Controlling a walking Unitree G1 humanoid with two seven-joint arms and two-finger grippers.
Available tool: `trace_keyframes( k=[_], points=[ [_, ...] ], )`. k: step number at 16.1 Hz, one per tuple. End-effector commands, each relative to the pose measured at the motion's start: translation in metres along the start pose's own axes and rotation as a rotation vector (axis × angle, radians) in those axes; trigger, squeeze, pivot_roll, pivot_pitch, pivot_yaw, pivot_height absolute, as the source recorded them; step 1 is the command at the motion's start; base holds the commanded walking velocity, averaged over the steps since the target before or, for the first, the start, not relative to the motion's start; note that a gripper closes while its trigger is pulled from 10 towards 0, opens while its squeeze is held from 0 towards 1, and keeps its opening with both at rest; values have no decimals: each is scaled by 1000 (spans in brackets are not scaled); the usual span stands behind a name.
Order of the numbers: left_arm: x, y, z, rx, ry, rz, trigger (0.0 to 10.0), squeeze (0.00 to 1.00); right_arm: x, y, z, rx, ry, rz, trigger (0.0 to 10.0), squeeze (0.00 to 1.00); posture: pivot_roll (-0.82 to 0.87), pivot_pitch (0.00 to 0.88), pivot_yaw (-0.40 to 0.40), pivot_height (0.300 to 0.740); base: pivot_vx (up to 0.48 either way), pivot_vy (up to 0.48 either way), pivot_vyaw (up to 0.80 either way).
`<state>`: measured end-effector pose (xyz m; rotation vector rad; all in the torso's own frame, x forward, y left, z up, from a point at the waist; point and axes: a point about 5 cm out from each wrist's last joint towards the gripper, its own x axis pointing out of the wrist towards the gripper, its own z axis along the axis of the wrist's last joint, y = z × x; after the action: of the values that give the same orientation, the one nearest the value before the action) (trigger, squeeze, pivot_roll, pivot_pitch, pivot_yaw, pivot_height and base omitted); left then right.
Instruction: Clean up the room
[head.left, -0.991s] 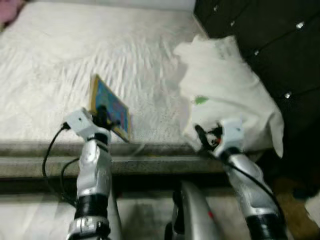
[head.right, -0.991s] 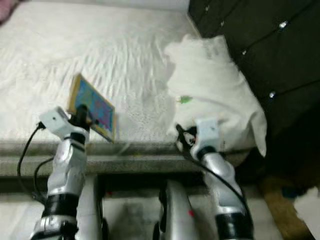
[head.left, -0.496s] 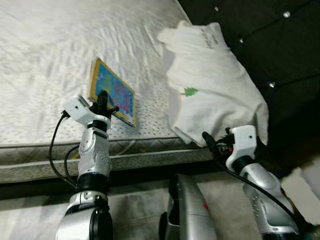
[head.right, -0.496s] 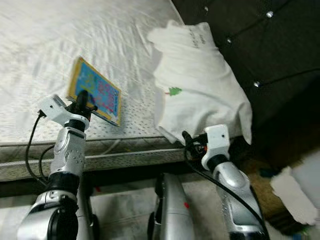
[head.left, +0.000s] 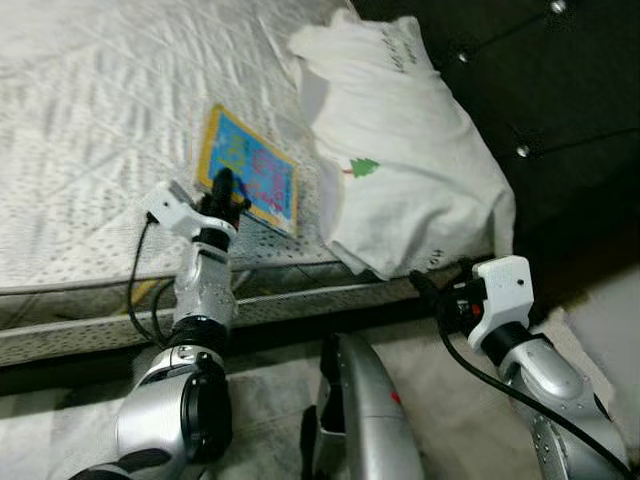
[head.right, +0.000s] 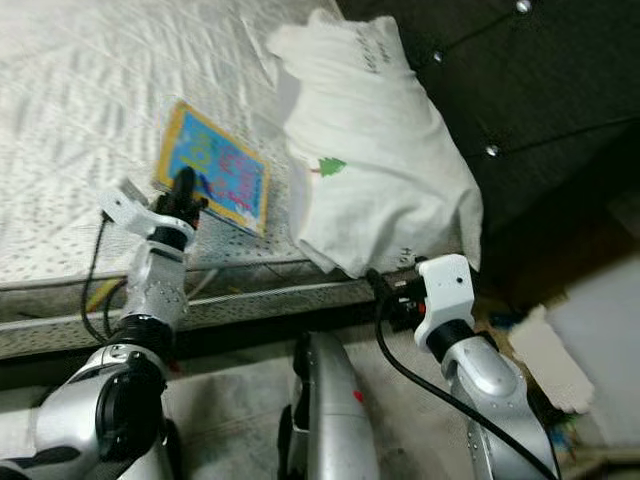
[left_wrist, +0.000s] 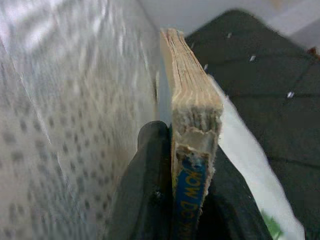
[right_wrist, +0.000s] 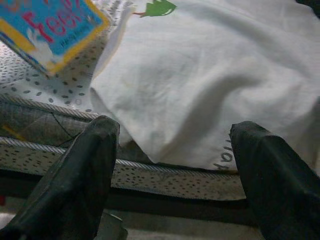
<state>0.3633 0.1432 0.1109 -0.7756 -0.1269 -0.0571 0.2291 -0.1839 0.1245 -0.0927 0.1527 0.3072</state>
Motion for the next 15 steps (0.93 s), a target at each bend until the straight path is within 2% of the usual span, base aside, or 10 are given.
trace_keyframes(
  k=[1, 4, 6, 7, 8, 10, 12, 13, 14, 15],
  points=[
    [2, -6, -10, -28, 34, -3, 10000, 0, -6, -4, 3, -17, 9, 0, 10000, 0, -240, 198, -243, 544, 0, 0, 0],
    [-10, 8, -29, -29, 133, 66, 10000, 0, -5, -2, 5, -24, 4, 19, 10000, 0, -239, 193, -238, 544, 0, 0, 0],
    [-14, 13, -32, -1, 154, 83, 10000, 0, -3, -1, 6, -20, -7, 25, 10000, 0, -234, 186, -233, 544, 0, 0, 0],
    [-14, 16, -30, 26, 145, 93, 10000, 0, -3, -1, 7, -17, -10, 25, 10000, 0, -234, 181, -229, 544, 0, 0, 0],
    [-10, 18, -17, 88, 95, 109, 10000, 0, -1, 0, 7, -18, -15, 25, 10000, 0, -236, 176, -226, 544, 0, 0, 0],
    [-6, 27, 0, 92, 31, 150, 10000, 0, -1, 1, 8, -23, -24, 27, 10000, 0, -243, 164, -224, 544, 0, 0, 0],
    [-10, 34, -2, 96, 55, 175, 10000, 27, -1, 0, 8, -27, -27, 33, 10000, 0, -245, 157, -222, 544, 0, 0, 0],
    [-12, 36, -6, 90, 72, 184, 10000, 914, 0, -1, 8, -28, -28, 32, 10000, 0, -240, 153, -219, 544, 0, 0, 0],
    [-13, 36, -8, 92, 81, 191, 10000, 1000, 1, -2, 8, -29, -29, 31, 10000, 0, -238, 150, -218, 544, 0, 0, 0],
    [-13, 37, -8, 95, 83, 202, 10000, 1000, 3, -1, 8, -29, -32, 31, 10000, 0, -236, 147, -216, 544, 0, 0, 0]
  ],
)
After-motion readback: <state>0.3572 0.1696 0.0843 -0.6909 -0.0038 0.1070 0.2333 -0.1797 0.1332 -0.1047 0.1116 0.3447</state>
